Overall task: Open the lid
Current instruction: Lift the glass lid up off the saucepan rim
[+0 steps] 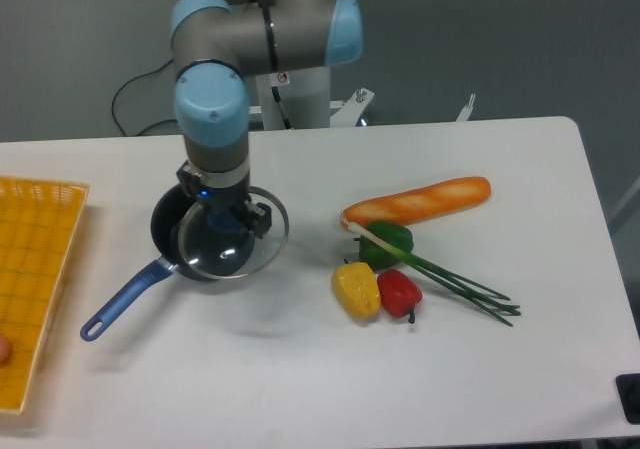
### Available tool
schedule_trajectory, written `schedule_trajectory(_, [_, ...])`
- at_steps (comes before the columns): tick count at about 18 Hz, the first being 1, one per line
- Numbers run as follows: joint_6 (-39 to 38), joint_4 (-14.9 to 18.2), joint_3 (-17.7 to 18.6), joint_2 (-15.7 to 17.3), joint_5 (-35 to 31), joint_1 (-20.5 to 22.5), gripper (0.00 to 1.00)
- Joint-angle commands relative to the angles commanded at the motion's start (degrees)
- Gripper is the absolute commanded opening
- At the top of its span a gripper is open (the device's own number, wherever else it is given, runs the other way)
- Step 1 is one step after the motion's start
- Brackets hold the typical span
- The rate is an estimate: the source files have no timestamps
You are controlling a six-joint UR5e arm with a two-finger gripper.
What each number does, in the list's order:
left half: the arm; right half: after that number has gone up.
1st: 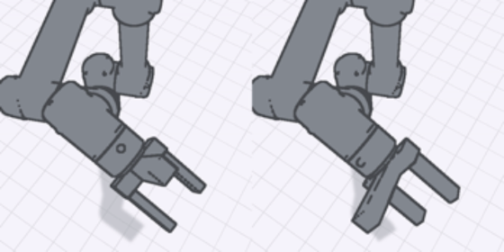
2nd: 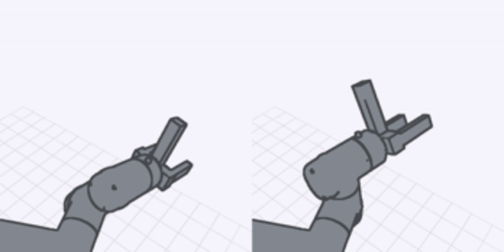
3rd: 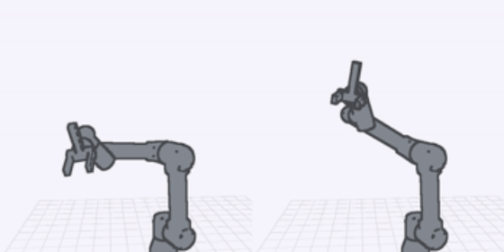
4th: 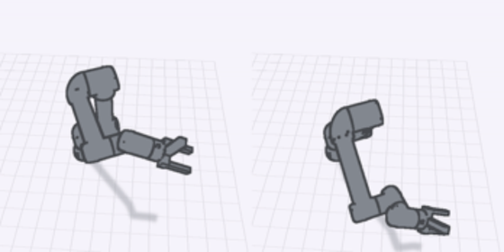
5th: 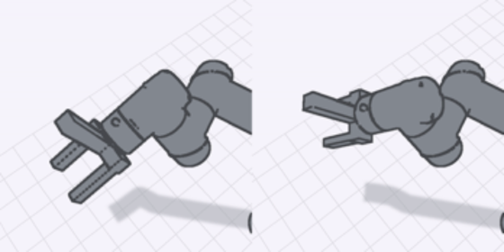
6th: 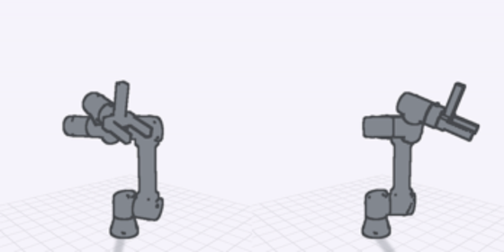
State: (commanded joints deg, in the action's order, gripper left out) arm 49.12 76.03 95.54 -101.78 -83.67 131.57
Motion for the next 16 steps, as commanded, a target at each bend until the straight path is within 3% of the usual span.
schedule_trajectory(16, [2.9,0.0,-1.1,-1.4,-0.1,2.8,0.52])
